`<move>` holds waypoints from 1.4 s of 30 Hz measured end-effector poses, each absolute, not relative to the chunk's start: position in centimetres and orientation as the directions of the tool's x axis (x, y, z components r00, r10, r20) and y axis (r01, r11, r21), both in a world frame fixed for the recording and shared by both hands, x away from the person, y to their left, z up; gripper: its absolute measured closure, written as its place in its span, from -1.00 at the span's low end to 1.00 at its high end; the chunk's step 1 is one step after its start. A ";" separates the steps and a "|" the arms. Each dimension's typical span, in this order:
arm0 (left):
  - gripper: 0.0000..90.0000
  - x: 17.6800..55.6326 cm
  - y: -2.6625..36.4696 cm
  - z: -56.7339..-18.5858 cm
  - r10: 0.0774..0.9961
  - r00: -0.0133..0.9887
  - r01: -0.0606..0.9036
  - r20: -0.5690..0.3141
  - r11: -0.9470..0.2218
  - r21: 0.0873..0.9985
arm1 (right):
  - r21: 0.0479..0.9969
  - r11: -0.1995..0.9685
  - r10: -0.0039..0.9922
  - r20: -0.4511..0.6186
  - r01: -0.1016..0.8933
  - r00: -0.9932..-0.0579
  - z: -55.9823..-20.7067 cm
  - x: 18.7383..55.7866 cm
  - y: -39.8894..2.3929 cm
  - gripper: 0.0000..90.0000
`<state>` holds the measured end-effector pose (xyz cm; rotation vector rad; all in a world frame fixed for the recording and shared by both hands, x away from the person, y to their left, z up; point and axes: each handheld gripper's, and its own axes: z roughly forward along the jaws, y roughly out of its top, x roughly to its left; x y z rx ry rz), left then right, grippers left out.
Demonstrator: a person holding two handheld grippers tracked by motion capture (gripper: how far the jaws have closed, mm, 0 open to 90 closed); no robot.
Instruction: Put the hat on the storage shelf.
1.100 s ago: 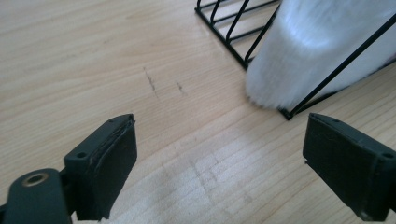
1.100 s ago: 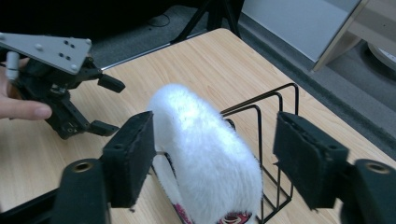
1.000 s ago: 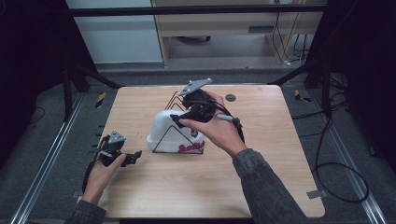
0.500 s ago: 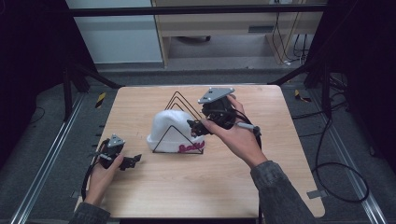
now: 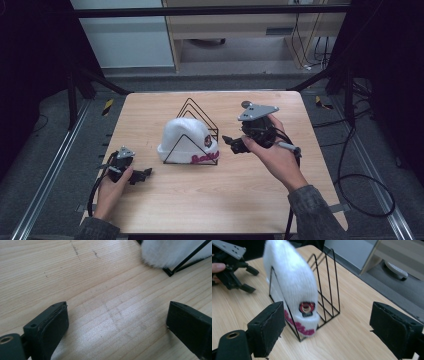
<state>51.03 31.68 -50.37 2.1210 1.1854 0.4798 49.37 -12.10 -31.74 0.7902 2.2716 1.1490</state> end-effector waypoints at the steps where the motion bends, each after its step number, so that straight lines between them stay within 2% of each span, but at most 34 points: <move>1: -0.94 51.0 31.8 -50.4 0.852 0.523 0.613 0.002 -0.378 0.694 | 0.828 0.483 0.677 -0.148 0.284 -0.721 -31.9 49.3 -12.4 -0.70; 8: -1.00 51.0 31.8 -50.8 0.851 0.525 0.592 0.019 -0.381 0.710 | 0.838 0.451 0.698 -0.118 0.306 -0.707 -33.4 48.4 -15.3 -0.70; 17: -1.00 51.0 31.8 -50.8 0.850 0.526 0.591 0.020 -0.382 0.711 | 0.814 0.457 0.746 -0.131 0.358 -0.652 -35.8 47.4 -18.5 -0.70; 28: -1.00 51.0 31.9 -50.8 0.847 0.532 0.588 0.020 -0.386 0.710 | 0.779 0.404 0.818 -0.073 0.479 -0.570 -40.7 48.9 -22.6 -0.69; 42: -1.00 50.9 31.9 -50.8 0.846 0.532 0.588 0.021 -0.387 0.710 | 0.745 0.370 0.838 -0.011 0.554 -0.545 -46.2 49.5 -22.2 -0.67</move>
